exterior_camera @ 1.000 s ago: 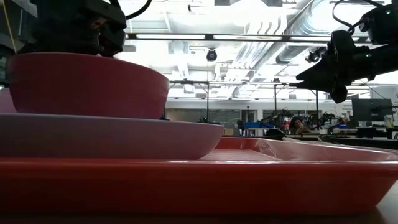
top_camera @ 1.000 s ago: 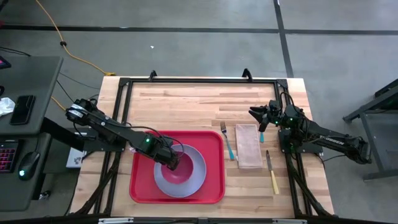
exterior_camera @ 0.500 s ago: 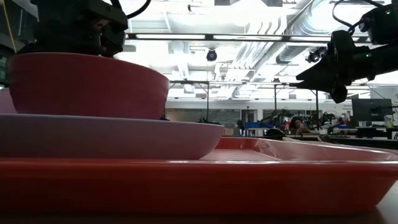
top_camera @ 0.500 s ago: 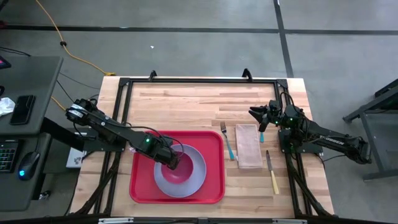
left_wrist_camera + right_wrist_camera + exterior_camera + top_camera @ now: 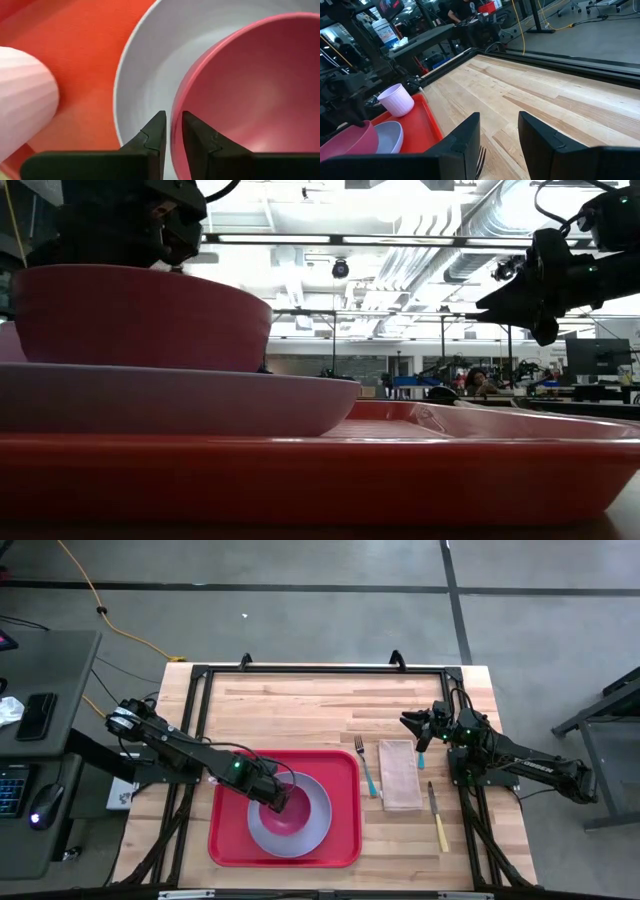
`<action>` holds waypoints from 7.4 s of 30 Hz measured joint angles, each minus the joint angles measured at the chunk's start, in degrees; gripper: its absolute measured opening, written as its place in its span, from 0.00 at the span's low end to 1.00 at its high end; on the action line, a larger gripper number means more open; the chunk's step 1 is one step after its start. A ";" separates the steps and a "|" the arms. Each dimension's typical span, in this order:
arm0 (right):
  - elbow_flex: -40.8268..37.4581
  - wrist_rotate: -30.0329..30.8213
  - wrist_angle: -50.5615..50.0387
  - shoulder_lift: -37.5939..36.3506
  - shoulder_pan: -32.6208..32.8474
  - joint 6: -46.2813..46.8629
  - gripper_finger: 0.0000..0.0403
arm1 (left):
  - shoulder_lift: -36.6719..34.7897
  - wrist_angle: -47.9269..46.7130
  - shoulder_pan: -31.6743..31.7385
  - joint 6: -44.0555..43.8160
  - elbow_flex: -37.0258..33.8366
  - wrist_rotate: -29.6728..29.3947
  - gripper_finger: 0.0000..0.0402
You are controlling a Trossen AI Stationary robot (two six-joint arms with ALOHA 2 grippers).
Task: Set up tray
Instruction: Put the pink bowl on the white plate on the red tray, then put the brown table napkin to the right of the white plate on the red tray
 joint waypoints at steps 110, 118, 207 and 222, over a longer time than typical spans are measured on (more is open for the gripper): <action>23.90 -18.14 -26.58 18.55 2.09 -24.72 0.28 | -60.08 15.33 -8.36 19.93 -27.80 -30.75 0.12; 24.15 -18.01 -26.80 27.61 4.39 -24.70 0.28 | -65.12 15.30 -8.36 26.35 -27.82 -30.68 0.12; 44.74 -1.42 -51.71 64.27 4.36 -18.55 0.28 | -87.23 31.56 -8.38 50.66 -41.69 -14.35 0.12; 44.72 -5.18 -45.40 67.30 4.34 -35.79 0.28 | -87.23 31.56 -8.38 50.62 -41.67 -14.31 0.12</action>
